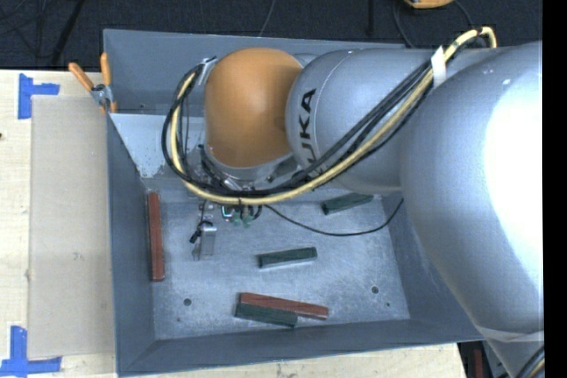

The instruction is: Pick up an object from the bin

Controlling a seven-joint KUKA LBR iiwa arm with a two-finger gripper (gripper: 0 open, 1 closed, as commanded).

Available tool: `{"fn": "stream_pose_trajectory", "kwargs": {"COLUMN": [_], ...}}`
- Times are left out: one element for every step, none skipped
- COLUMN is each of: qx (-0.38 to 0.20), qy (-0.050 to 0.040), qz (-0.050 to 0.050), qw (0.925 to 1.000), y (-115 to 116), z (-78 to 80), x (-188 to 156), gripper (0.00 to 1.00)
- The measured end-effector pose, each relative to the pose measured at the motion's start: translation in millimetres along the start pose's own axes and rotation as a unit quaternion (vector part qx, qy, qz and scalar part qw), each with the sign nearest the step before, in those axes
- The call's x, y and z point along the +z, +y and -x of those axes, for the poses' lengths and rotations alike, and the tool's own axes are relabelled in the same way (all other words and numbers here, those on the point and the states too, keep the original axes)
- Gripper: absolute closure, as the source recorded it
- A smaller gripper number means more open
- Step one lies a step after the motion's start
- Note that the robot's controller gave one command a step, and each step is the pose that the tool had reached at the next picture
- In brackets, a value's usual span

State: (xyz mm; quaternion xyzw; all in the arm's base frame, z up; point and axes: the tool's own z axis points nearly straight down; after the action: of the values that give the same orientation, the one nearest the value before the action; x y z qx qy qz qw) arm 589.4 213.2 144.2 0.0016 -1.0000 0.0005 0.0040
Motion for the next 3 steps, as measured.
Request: {"fn": "stream_pose_trajectory", "kwargs": {"qx": [-0.229,-0.24,-0.208], "qy": [-0.0075,0.002,0.0], "qz": [0.001,-0.001,0.0], "qw": [0.9735,0.9707,0.9781], "y": [21.8,-64.2,-110.2], "z": [-24.8,-76.8,-93.6], "x": [-112.0,26.7,78.3], "gripper": [0.0,0.0,0.0]}}
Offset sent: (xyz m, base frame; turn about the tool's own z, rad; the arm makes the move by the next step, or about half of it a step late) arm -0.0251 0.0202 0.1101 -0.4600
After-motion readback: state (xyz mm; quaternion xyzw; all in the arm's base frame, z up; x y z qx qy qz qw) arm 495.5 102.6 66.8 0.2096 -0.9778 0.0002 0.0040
